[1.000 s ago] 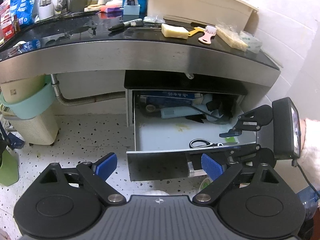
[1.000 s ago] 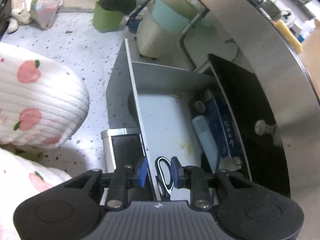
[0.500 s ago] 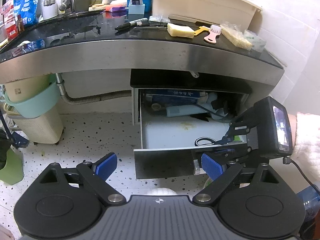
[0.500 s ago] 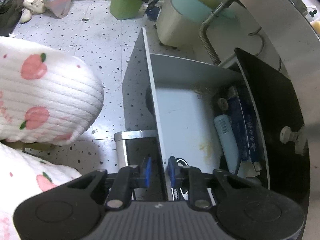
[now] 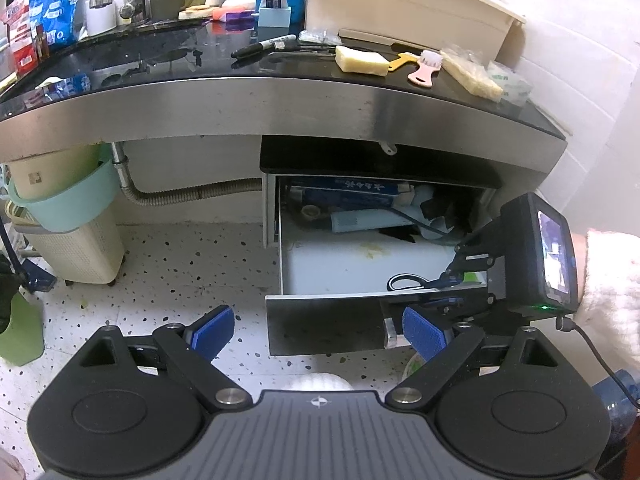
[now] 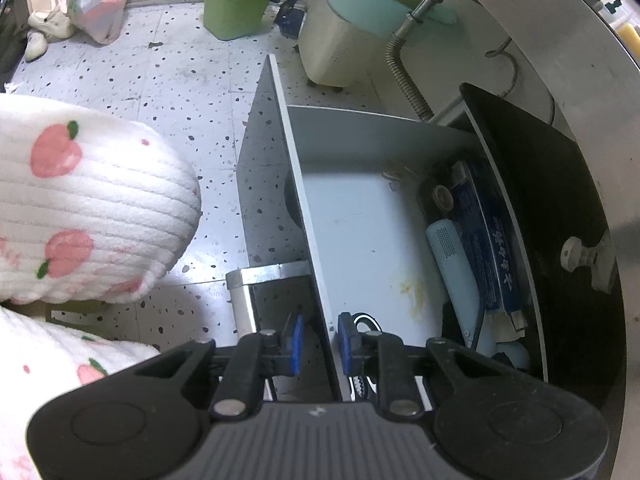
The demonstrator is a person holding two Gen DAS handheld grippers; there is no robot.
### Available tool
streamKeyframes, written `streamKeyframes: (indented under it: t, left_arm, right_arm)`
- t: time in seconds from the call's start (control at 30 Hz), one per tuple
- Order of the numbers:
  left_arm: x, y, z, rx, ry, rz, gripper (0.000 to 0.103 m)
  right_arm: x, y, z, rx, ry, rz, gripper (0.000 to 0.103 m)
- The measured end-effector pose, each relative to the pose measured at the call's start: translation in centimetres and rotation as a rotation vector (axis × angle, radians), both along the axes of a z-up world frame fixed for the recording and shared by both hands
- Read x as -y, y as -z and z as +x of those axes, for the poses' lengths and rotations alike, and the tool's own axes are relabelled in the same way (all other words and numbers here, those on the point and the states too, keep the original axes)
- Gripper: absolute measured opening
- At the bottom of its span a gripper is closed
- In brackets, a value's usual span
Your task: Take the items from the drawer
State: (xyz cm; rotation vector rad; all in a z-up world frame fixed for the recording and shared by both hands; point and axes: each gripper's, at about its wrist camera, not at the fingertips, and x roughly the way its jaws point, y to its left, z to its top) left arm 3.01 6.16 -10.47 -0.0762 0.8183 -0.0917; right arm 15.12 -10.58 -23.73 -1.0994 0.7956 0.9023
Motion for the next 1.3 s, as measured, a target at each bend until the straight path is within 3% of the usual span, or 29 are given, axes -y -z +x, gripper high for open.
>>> streamKeyframes:
  t: [0.77, 1.0, 1.13, 1.3]
  left_arm:
    - [0.2, 0.6, 0.3, -0.013, 0.006, 0.001, 0.092]
    - [0.1, 1.2, 0.5, -0.029, 0.009, 0.0, 0.092]
    - [-0.3, 1.5, 0.9, -0.039, 0.001, -0.005, 0.092]
    - [-0.7, 1.9, 1.5, -0.05, -0.008, -0.01, 0.092]
  right_arm:
    - [1.0, -1.1, -2.8, -0.066, -0.061, -0.004, 0.019]
    - [1.8, -1.9, -1.7, -0.123, -0.009, 0.075, 0.019]
    - [2.7, -3.7, 0.0, -0.183, 0.035, 0.194, 0.023]
    - [4.3, -6.3, 2.6, -0.144, 0.102, 0.265, 0.024]
